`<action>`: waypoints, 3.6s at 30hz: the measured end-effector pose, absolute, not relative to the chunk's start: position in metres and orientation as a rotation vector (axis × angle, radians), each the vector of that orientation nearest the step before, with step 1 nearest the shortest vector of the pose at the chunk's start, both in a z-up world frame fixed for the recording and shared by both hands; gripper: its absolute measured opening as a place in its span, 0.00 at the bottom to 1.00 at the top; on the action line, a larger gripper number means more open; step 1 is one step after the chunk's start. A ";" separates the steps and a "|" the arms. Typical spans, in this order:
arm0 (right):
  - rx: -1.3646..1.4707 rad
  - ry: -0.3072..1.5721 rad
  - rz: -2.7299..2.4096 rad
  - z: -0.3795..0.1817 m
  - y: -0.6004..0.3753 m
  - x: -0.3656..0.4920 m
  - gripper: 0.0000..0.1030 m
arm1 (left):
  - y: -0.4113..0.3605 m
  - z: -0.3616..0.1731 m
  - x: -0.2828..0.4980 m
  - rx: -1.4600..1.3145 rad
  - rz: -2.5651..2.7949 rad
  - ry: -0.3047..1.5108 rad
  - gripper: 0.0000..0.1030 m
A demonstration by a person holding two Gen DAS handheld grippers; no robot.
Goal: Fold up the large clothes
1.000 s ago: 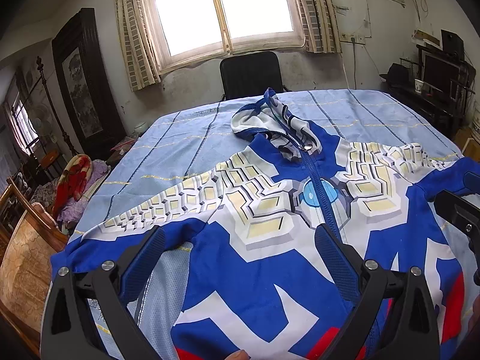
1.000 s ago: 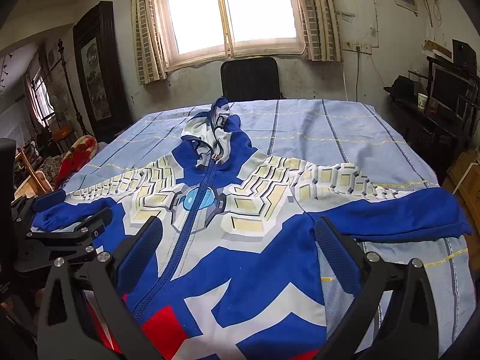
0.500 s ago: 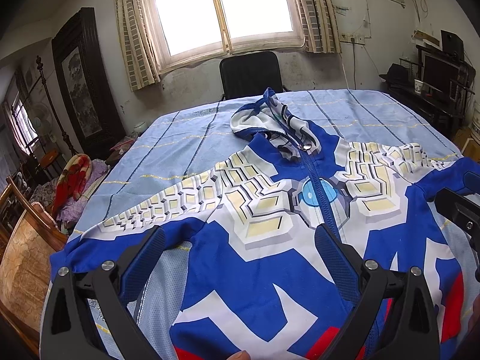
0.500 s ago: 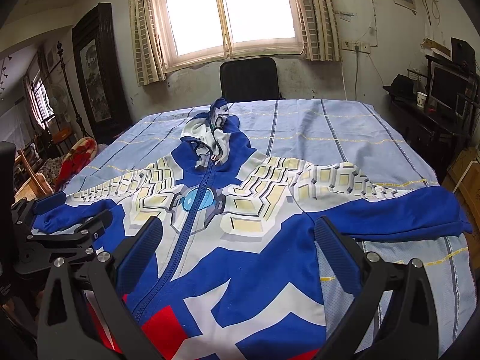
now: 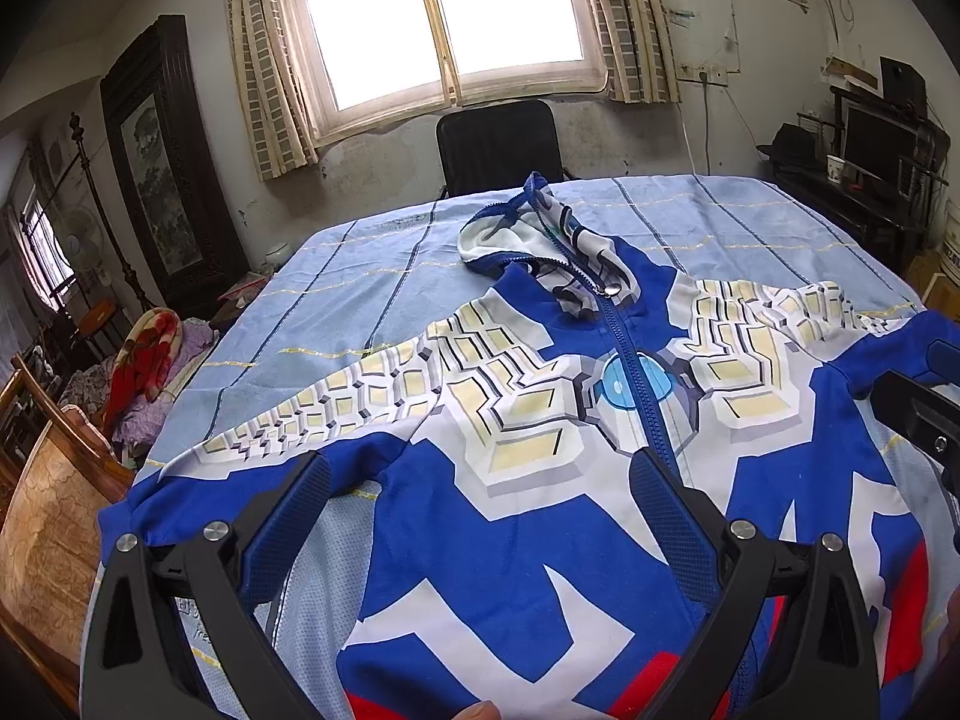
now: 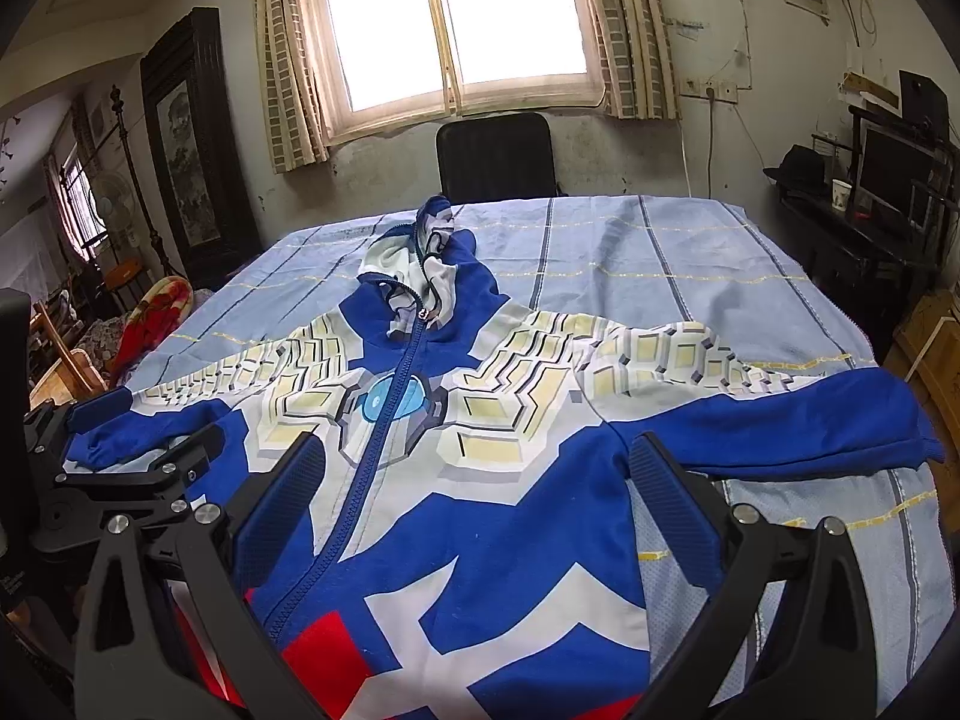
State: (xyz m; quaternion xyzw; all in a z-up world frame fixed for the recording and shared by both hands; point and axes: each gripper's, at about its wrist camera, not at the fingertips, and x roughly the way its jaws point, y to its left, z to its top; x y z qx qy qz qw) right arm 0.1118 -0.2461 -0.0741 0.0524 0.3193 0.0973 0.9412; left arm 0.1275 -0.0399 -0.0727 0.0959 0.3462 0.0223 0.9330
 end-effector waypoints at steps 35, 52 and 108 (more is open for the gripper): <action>0.274 0.748 0.184 -0.107 -0.269 0.143 0.96 | -0.052 -0.091 0.129 0.232 -0.010 0.744 0.97; 0.289 0.944 0.166 -0.147 -0.271 0.167 0.96 | -0.065 -0.147 0.154 0.301 -0.051 0.921 0.97; 0.660 0.609 -0.070 -0.061 -0.441 0.158 0.05 | 0.093 -0.151 0.201 -0.048 0.057 1.016 0.97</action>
